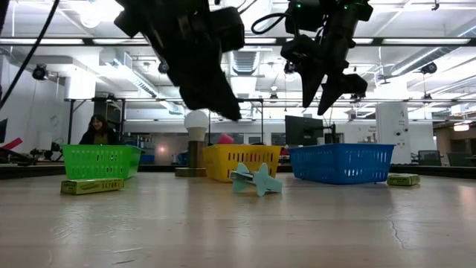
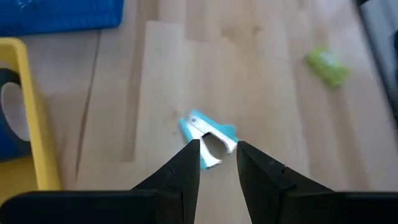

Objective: Pick and place Stapler, Stapler remover, tape
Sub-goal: Put the light blue staple remover into the blue basket

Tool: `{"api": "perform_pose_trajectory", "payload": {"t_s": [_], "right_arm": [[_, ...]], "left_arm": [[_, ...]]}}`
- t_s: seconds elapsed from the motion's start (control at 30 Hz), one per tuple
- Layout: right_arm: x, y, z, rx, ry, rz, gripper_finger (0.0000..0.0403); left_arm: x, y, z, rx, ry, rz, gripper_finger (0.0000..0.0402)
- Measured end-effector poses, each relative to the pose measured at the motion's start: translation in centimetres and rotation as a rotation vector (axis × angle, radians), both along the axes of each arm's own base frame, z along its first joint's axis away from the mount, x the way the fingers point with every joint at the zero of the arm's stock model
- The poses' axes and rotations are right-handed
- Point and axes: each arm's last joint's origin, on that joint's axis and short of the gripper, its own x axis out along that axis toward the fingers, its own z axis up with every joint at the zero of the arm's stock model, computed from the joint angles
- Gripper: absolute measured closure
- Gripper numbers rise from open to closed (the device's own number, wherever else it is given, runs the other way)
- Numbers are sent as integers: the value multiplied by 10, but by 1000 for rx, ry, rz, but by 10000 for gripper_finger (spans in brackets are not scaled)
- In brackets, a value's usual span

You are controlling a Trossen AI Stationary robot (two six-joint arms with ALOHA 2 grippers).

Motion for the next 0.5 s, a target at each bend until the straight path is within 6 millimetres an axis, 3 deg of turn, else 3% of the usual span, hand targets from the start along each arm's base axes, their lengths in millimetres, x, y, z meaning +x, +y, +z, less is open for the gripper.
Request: {"api": "perform_pose_trajectory", "payload": {"t_s": [0.3,0.5], "right_arm": [[0,0,0,-9,-2,7,223],[0,0,-1,-8,-1,6,229]], "left_arm": [[11,-6,-37,-31,96,-41,294],[15,-6,-46,-20,94,-26,294]]}}
